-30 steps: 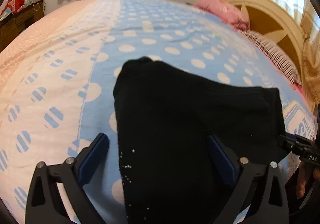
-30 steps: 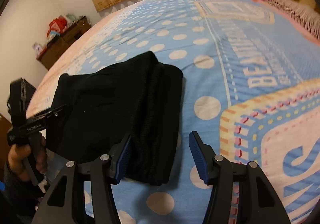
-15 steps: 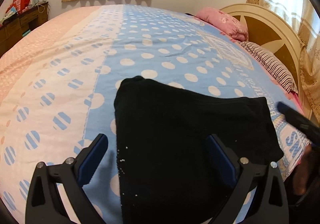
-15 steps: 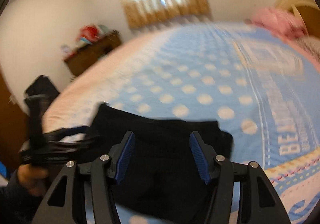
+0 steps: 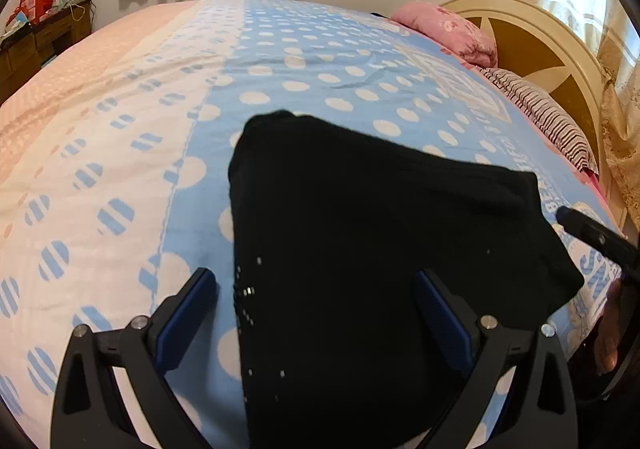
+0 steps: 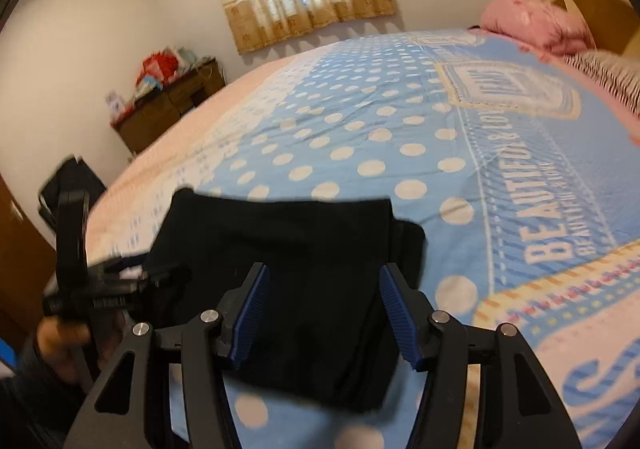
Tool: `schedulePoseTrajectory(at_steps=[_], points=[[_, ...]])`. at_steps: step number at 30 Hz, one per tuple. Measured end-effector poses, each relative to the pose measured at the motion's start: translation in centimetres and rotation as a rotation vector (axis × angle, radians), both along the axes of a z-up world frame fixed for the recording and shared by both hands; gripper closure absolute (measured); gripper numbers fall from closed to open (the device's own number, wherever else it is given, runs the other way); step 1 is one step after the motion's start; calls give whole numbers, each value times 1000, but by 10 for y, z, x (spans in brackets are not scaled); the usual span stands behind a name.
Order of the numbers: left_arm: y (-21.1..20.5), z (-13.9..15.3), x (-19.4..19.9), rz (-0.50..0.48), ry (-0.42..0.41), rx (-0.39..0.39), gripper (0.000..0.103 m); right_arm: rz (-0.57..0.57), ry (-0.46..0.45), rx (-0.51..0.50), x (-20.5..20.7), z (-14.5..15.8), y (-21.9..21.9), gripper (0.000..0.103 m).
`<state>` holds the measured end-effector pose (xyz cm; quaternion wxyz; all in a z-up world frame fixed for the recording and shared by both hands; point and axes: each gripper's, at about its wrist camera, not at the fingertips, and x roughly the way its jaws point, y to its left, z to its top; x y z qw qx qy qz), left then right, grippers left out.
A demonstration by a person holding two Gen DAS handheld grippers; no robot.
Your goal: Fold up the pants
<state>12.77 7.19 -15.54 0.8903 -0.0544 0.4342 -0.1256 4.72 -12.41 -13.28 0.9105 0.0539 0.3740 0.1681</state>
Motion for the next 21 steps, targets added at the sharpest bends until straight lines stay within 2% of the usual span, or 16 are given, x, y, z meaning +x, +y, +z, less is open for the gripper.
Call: schedulePoseTrajectory(at_steps=[5,8,10,15,21], points=[[0,-4,-3,1,3,3,2,65,-5,-28,-24,-4,5,44],[0,-3,-4,4,4,7,2,104,-17,-100,-31,-9,15,44],[0,-3,-4,4,5,9,2,90,9,-144,-29,-17,17,44],[1,-4,-10,2,1,18,2,71,67,-163,-25,-34,5,48],[-4,-7,-18,-2,-18,45,0,59,91,-156,-26,-39,-1,54]])
